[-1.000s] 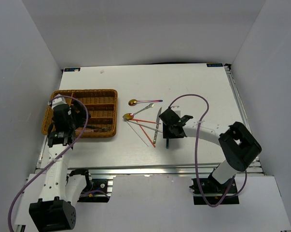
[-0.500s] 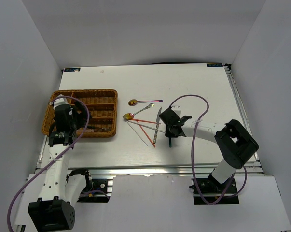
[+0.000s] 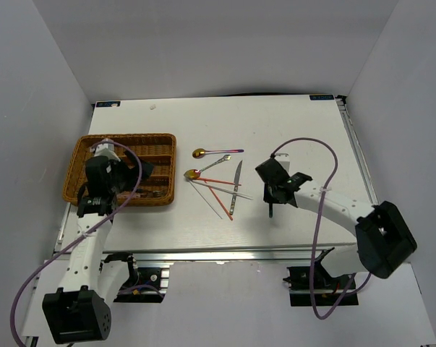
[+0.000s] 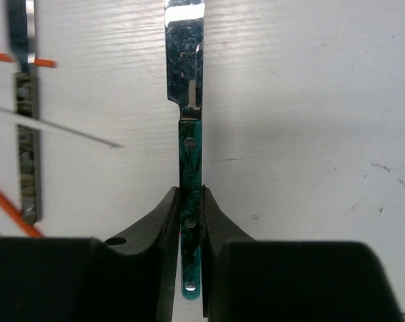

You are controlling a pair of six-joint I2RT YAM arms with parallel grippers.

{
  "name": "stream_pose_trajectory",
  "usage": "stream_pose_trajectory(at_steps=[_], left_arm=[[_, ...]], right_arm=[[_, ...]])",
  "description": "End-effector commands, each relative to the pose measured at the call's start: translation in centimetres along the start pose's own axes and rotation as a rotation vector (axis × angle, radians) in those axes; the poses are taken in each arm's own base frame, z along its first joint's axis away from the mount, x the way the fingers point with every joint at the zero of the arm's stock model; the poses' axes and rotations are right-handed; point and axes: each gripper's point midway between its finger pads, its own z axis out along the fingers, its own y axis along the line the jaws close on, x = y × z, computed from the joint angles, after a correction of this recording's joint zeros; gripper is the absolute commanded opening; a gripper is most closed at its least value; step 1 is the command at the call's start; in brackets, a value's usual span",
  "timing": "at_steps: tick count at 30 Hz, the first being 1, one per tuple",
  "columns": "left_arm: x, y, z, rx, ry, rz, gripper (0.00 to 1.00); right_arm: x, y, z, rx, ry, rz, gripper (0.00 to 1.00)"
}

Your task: Sort the eating utensils into containers

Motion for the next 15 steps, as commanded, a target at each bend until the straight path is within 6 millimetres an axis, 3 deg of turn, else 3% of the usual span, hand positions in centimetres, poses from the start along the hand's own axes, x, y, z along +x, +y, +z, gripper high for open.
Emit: stream_pose_trajectory(at_steps=[1,5,7,8,9,10,11,13,15], left_arm=[[1.5,-6.9,-0.6,0.387,0.071,-0.079,0.98],[3.9,-14.0,-1.7,0.622,0.073,-0.089,0.98],[4.2,-16.8,-2.0,0.670,0.057,-0.064,0.98],[6.1,-19.0,-2.8,0.712,0.099,-0.033,0.98],[6.7,-19.1,-1.5,0.639,0.087,-0.032,0.98],[6.5,-20.4,-1.6,0.638,0.070,-0.005,0.98],[8.1,-21.6,-1.9,0.647,0.099,0.018,0.98],[8.6,-22.1,-0.7,0.590,0.079,0.006,0.98],[9.0,-23.0,-0.6,0.607,0.071,-0.013,0.98]], right_arm=[[-3.0,2.4,-2.8,-0.166,-0.093,-0.039,0.00],[-4.1,5.8,-6.2,-0.412,-0.139,-0.053,0.00],[-4.6,7.1,-8.4,-0.520,-0.150,-0.054,0.00],[-5.2,7.8,-9.5,-0.567,-0.169,-0.054,0.00],[-5.4,8.3,-10.4,-0.612,-0.172,-0.053,0.00],[-5.6,8.7,-11.9,-0.665,-0.185,-0.044,0.00],[-5.8,8.9,-12.6,-0.691,-0.197,-0.039,0.00],[-6.2,9.2,-14.0,-0.745,-0.233,-0.030,0.00],[-5.6,9.4,-14.2,-0.773,-0.231,-0.033,0.00]])
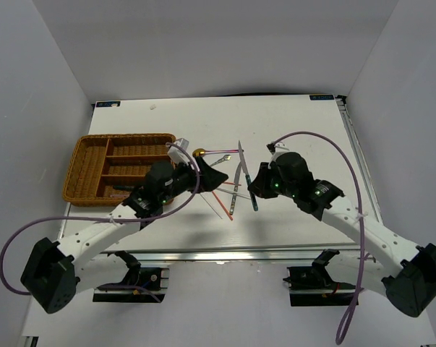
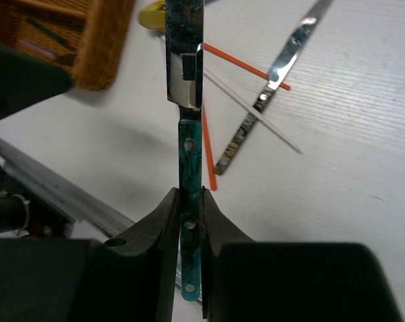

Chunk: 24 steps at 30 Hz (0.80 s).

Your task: Sort the eating utensils into containers

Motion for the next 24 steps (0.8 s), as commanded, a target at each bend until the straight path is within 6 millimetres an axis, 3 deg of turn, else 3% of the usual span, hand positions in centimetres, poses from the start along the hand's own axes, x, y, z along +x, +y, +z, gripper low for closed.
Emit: stream_pose_trajectory(at_steps=[1,8,18,24], left_arm=[[-2.4,-0.1,1.6,-0.042,-0.137,-0.040,0.98],[-0.4,-1.3,4.6,-0.044,-0.099,-0.052,0.95],[-0.3,-2.1,4.5,-0.019,-0.111,-0.071,0.93],[-0.2,-2.0,5.1,-0.024,-0.106,-0.077,0.94]], right_arm=[[-1.7,3.5,-1.3,-0.167,-0.067,-0.010,0.00],[-0.6,4.4,-1.4,-0.223,-0.048,-0.026,0.00],[-1.4,4.0,-1.4,-0.185,-0.075,-0.026,0.00],[-0.8,6.8,-1.5,-0.315,-0.058,-0.077,0.00]])
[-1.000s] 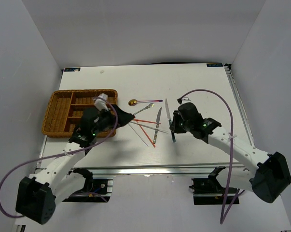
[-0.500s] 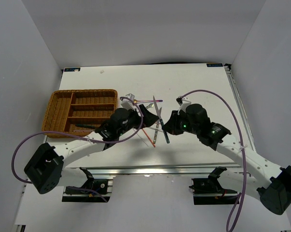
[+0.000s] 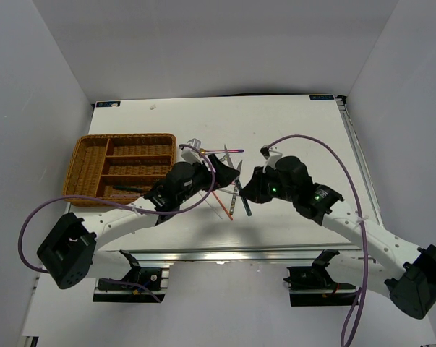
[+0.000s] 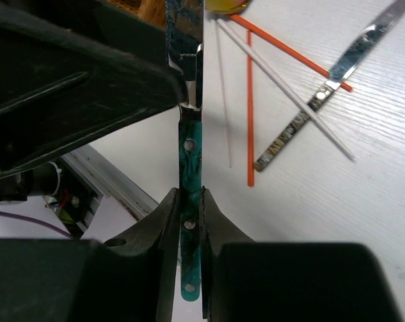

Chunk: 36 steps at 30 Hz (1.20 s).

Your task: Sort the eating utensils into containers

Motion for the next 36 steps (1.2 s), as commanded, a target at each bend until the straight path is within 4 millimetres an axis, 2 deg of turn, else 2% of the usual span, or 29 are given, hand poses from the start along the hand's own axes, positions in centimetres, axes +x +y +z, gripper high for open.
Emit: stream_pose_trajectory(at_steps=[1,5,7,8,9,12,15,16,18,21,22,23,24,25,26,27,29,30,32,33,35,36], left_arm=[[-1.9,-2.6,0.3,0.058,-0.049,-0.013,0.94],[-2.6,-3.5,0.5,0.083,-0.069,-0.038,0.92],[-3.1,-4.1,0.3,0.103,-0.084,-0.045,0.80],[-3.2,-4.4,0.3,0.110,-0.085,-0.047,0.73],[-3.3,-4.5,0.2,0.115,-0.086,-0.048,0.51],[-3.2,-4.8,0.2,0.119,-0.074,-0.049,0.23],[-3.2,-4.9,0.0,0.117,-0.069,-0.044,0.17],[-3.3,-4.9,-0.1,0.117,-0.069,-0.044,0.07],[-3.7,-5.1,-0.3,0.116,-0.080,-0.043,0.00],[-4.3,-4.8,-0.4,0.075,-0.098,-0.039,0.00],[-4.2,-4.0,-0.4,0.029,-0.091,-0.037,0.00],[-5.2,-3.1,-0.5,-0.030,-0.138,-0.038,0.00],[-6.4,-3.0,-0.8,-0.065,-0.175,-0.040,0.00],[-6.6,-1.3,-1.2,-0.153,-0.175,-0.037,0.00],[-7.5,-0.3,-1.5,-0.204,-0.203,-0.044,0.00],[-9.7,1.6,-2.1,-0.279,-0.265,-0.089,0.00],[-11.6,4.2,-3.5,-0.350,-0.294,-0.166,0.00],[-14.0,6.6,-4.4,-0.382,-0.347,-0.255,0.00],[-16.0,9.3,-6.5,-0.429,-0.419,-0.351,0.00],[-18.1,11.6,-8.1,-0.482,-0.492,-0.394,0.00],[-19.6,14.0,-10.2,-0.553,-0.563,-0.460,0.00],[-21.0,16.0,-11.9,-0.607,-0.632,-0.492,0.00]], right_arm=[[-1.6,3.6,-0.1,-0.138,-0.059,-0.074,0.00],[-1.4,4.3,0.3,-0.140,-0.054,-0.110,0.00],[-1.6,4.6,0.3,-0.150,-0.057,-0.117,0.00],[-1.6,4.6,0.5,-0.150,-0.055,-0.122,0.00],[-1.7,4.7,0.5,-0.153,-0.057,-0.123,0.00],[-1.8,4.9,0.5,-0.163,-0.063,-0.141,0.00],[-2.3,4.6,0.1,-0.147,-0.093,-0.148,0.00],[-2.5,4.6,0.0,-0.142,-0.104,-0.148,0.00],[-2.9,4.6,-0.4,-0.141,-0.126,-0.154,0.00],[-3.3,4.6,-0.9,-0.130,-0.148,-0.157,0.00],[-3.4,4.3,-1.0,-0.115,-0.153,-0.150,0.08],[-3.9,3.7,-1.4,-0.075,-0.184,-0.138,0.26],[-3.8,3.2,-1.6,-0.049,-0.187,-0.127,0.70],[-4.0,2.7,-1.8,-0.022,-0.203,-0.109,0.88],[-4.2,1.8,-2.3,0.021,-0.232,-0.101,0.89],[-3.9,1.1,-2.5,0.055,-0.229,-0.094,0.89],[-4.1,-0.4,-3.1,0.137,-0.252,-0.067,0.89],[-3.8,-0.9,-3.1,0.160,-0.245,-0.061,0.89],[-3.4,-1.7,-3.4,0.199,-0.231,-0.058,0.89],[-3.2,-1.8,-3.5,0.204,-0.225,-0.060,0.89],[-3.0,-2.1,-3.7,0.212,-0.224,-0.059,0.89],[-2.6,-2.3,-3.7,0.217,-0.219,-0.060,0.89]])
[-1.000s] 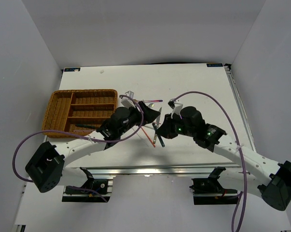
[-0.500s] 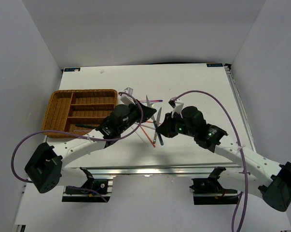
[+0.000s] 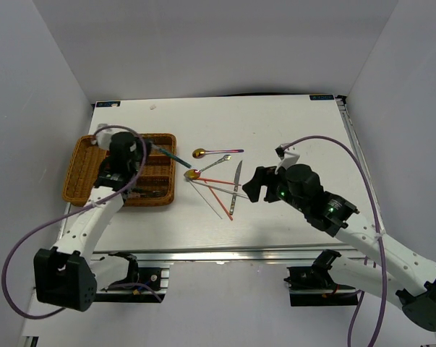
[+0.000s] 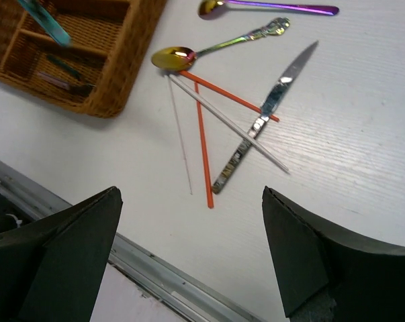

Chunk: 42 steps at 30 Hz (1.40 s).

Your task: Sort the eating utensils into containers

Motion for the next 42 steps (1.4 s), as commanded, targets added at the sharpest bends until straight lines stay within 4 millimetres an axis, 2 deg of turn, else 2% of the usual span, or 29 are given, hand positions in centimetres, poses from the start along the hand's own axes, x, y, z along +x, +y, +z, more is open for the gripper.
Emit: stream_pose_trajectory(at_steps=[1,3,4,5,6,9,11,16,21,26,28,31,33,35,37,38,39,40,42], left_arm=[[-4.5,3.6,-0.3,-0.125,-0.115,-0.154,0.00],[-6.8,5.5,0.4,-0.169,-0.179,-0.208,0.01],[-7.5,5.9,0.9,-0.171,-0.194,-0.225,0.05],[-7.3,6.3,1.4,-0.181,-0.178,-0.238,0.06],[-8.2,7.9,2.4,-0.224,-0.190,-0.257,0.05],[-8.4,9.7,3.9,-0.291,-0.187,-0.254,0.04],[-8.7,10.6,4.3,-0.309,-0.200,-0.248,0.05],[-8.7,12.4,4.8,-0.340,-0.218,-0.212,0.14],[-8.3,13.8,5.1,-0.359,-0.203,-0.184,0.30],[-6.9,17.1,4.8,-0.408,-0.175,-0.205,0.42],[-6.5,17.4,4.8,-0.402,-0.159,-0.210,0.50],[-6.4,17.3,4.2,-0.396,-0.157,-0.199,0.61],[-7.0,16.4,3.5,-0.378,-0.164,-0.186,0.65],[-7.5,15.4,2.8,-0.364,-0.159,-0.148,0.74],[-8.6,13.1,1.5,-0.328,-0.159,-0.100,0.83],[-8.9,12.3,1.0,-0.311,-0.141,-0.023,0.94],[-9.3,10.9,-0.1,-0.296,-0.122,0.025,0.98],[-9.3,10.6,-0.8,-0.300,-0.098,0.072,0.98],[-8.1,10.7,-2.3,-0.286,0.003,0.232,0.98]], right_arm=[[0.4,-1.6,-0.5,0.070,-0.013,0.008,0.89],[0.8,-1.8,-0.5,0.071,-0.007,0.008,0.89],[1.0,-1.8,-0.5,0.071,-0.004,0.009,0.89],[1.1,-1.9,-0.5,0.074,-0.002,0.009,0.89],[1.2,-2.0,-0.5,0.074,0.001,0.009,0.89],[1.6,-2.4,-0.6,0.087,0.007,0.001,0.89],[1.8,-2.7,-0.6,0.098,0.011,-0.004,0.89],[2.4,-3.1,-0.6,0.111,0.029,-0.017,0.89],[3.1,-3.1,-0.2,0.107,0.055,-0.021,0.89],[3.4,-2.8,0.2,0.093,0.071,-0.019,0.89],[3.4,-2.7,0.3,0.091,0.076,-0.022,0.89],[3.4,-2.7,0.5,0.094,0.083,-0.025,0.89],[3.7,-2.8,0.9,0.105,0.097,-0.023,0.90],[3.9,-3.1,1.3,0.128,0.108,-0.009,0.89],[4.6,-3.7,2.0,0.170,0.134,0.015,0.89],[4.8,-3.9,2.3,0.187,0.143,0.023,0.89],[5.5,-4.6,2.9,0.229,0.171,0.025,0.89],[5.1,-4.8,3.2,0.274,0.164,0.069,0.89],[6.0,-6.3,3.5,0.389,0.210,0.096,0.89]])
